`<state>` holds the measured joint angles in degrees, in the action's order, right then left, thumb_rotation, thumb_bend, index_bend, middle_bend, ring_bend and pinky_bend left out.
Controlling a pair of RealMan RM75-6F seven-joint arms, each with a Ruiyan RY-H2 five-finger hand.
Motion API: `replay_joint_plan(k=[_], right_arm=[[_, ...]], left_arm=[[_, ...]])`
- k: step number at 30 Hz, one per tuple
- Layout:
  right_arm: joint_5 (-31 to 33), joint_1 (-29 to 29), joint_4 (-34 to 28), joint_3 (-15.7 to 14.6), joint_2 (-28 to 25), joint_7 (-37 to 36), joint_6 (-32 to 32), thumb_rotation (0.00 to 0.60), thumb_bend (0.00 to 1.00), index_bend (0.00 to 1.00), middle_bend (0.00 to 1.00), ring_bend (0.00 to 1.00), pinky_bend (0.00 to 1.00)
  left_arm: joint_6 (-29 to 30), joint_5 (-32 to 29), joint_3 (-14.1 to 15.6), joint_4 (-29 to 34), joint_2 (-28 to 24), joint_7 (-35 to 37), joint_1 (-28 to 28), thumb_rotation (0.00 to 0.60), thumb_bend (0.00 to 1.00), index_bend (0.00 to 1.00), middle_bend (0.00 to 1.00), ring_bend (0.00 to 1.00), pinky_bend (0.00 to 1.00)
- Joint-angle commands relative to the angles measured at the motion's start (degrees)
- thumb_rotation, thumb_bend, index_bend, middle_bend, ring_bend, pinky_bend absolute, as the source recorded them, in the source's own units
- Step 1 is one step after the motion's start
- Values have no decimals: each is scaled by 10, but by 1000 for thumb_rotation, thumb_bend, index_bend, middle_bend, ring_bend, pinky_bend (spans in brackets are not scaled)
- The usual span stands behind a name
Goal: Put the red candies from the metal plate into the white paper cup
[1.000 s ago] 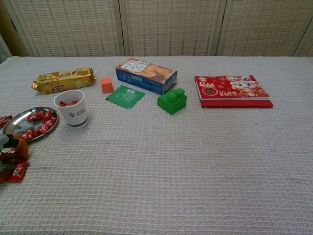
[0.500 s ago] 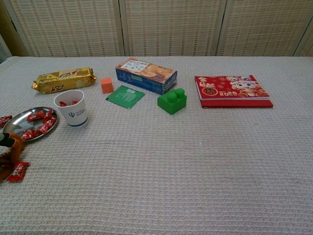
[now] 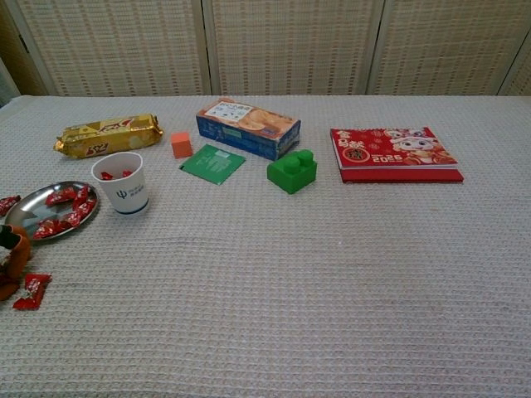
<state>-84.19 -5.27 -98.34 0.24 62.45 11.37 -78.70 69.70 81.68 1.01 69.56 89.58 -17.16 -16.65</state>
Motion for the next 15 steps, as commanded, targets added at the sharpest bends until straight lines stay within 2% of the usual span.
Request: replay_joint_plan(k=[1, 15], right_arm=[[0, 0, 0, 0, 0, 0, 0, 600, 32, 0, 0, 0, 0], [3, -3, 1, 0, 2, 3, 5, 600, 32, 0, 0, 0, 0]], left_arm=[[2, 3, 0, 0, 0, 4, 1, 600, 392, 631, 655, 688, 1000], [24, 17, -2, -17, 8, 19, 7, 600, 484, 723, 733, 713, 1000]])
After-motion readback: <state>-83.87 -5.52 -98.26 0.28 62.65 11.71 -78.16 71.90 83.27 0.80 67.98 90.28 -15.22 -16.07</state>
